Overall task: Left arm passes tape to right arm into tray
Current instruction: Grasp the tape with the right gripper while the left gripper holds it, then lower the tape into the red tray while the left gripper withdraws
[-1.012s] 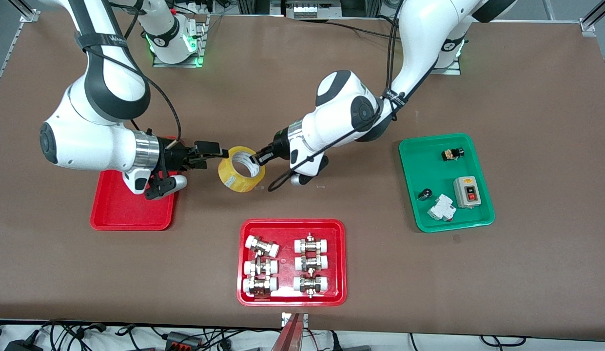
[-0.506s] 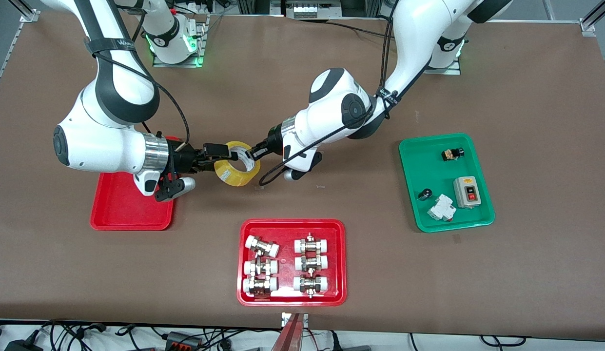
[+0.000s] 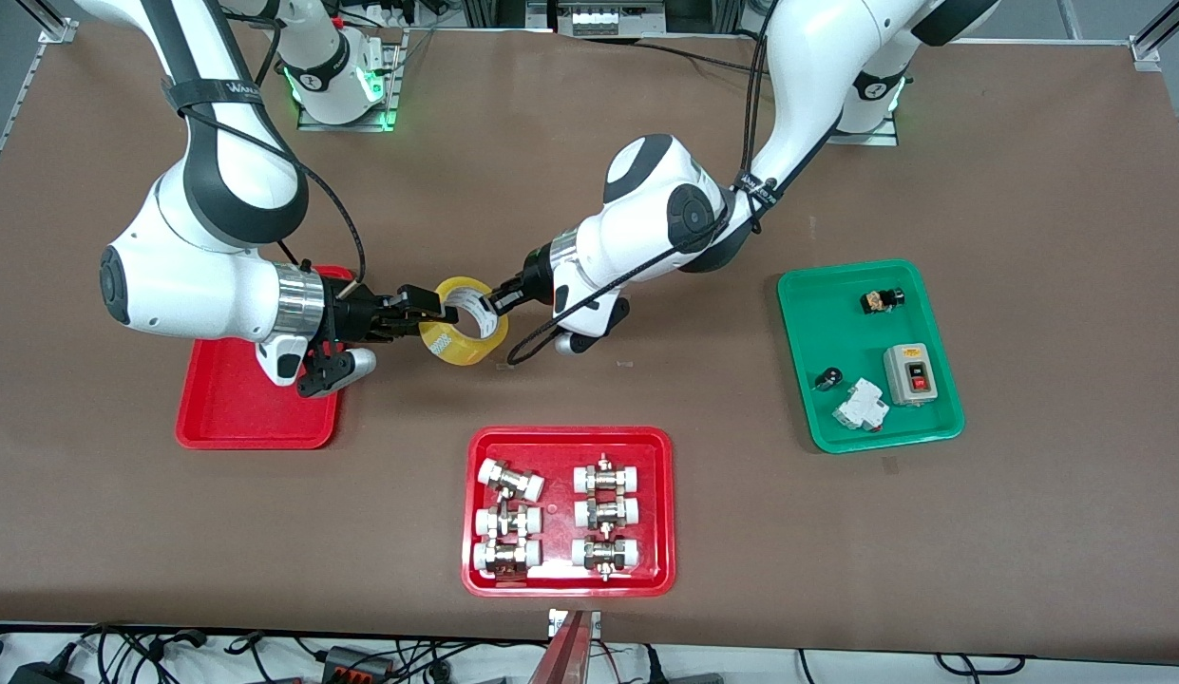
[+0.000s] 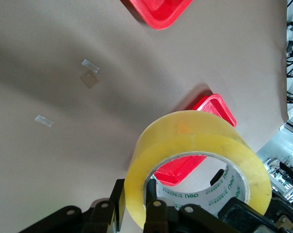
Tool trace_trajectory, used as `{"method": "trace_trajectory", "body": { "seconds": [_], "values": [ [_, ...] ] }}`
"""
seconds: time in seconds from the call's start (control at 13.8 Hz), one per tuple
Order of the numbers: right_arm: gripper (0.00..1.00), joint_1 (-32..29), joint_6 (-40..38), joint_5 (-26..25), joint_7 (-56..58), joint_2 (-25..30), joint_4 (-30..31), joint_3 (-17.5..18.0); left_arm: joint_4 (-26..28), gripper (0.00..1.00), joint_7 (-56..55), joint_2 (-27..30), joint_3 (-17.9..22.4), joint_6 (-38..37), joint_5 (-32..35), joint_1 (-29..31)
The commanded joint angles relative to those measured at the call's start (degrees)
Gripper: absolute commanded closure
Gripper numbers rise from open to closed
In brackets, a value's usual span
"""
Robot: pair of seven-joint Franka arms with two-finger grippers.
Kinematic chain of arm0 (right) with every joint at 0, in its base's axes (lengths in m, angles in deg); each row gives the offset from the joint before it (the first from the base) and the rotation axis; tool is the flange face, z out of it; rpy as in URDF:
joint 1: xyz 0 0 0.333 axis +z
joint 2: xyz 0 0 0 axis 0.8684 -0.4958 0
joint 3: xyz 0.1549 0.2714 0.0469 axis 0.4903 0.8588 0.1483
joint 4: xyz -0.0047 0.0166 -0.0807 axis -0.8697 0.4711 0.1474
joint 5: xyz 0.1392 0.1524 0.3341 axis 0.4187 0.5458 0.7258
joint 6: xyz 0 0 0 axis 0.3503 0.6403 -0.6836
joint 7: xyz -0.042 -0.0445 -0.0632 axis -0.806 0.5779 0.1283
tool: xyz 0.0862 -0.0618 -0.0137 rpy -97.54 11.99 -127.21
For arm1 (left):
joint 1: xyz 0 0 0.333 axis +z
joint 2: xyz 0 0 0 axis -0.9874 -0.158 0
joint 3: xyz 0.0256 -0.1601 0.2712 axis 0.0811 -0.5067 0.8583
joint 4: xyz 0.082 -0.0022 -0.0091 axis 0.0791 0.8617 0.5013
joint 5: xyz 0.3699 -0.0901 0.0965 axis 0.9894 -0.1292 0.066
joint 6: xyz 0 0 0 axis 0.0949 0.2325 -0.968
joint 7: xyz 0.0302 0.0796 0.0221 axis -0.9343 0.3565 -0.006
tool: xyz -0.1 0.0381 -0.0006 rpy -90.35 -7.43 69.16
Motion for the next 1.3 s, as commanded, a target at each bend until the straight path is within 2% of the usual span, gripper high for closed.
{"method": "trace_trajectory", "body": {
  "seconds": [0.0, 0.07, 0.14, 0.22, 0.43, 0.58, 0.72, 0.87, 1.01, 1.23],
  "values": [
    [1.00, 0.22, 0.40, 1.29, 0.85, 0.01, -0.32, -0.09, -1.53, 0.90, -0.58, -0.27, 0.20, 0.34, -0.62, -0.81],
    [1.00, -0.13, -0.03, 1.38, 0.76, 0.01, -0.75, -0.09, -1.45, 0.59, -0.76, -0.19, 0.46, 0.34, -0.44, -0.72],
    [1.00, -0.31, -0.30, 1.29, 0.50, 0.27, -0.84, -0.44, -1.45, 0.04, -0.76, -0.18, 0.90, 0.34, 0.00, -0.72],
    [1.00, -0.92, -0.30, 1.12, 0.33, 0.54, -0.84, -0.61, -1.79, 0.00, -0.76, 0.08, 0.99, 0.25, 0.61, -0.38],
    [1.00, -6.09, -3.53, 0.42, 0.94, 0.63, -0.76, -0.62, -2.06, 0.00, -0.15, 1.57, 0.90, -0.71, 1.05, 3.83],
    [1.00, -10.05, -6.88, -0.20, 1.11, 0.63, -0.50, -0.62, -2.15, 0.00, 1.16, 3.67, 0.82, -3.86, 4.37, 7.34],
    [1.00, -14.26, -9.78, -2.30, 3.73, 0.28, -0.41, -0.62, -2.76, 0.00, 6.41, 5.96, 0.11, -11.49, 8.16, 12.87],
    [0.99, -19.18, -12.33, -3.28, 8.65, -1.21, 1.08, -0.62, -2.50, 0.00, 14.76, 9.20, 0.64, -14.76, 11.32, 16.14],
    [0.99, -23.93, -13.83, -3.28, 14.62, -3.58, 2.49, -0.62, -2.68, 0.00, 18.03, 11.67, 0.12, -23.17, 15.27, 20.43],
    [0.99, -29.39, -14.54, -3.80, 22.97, -8.94, 3.02, -0.62, -2.76, 0.00, 32.49, 15.45, 0.37, -37.13, 17.23, 26.76]
  ]
}}
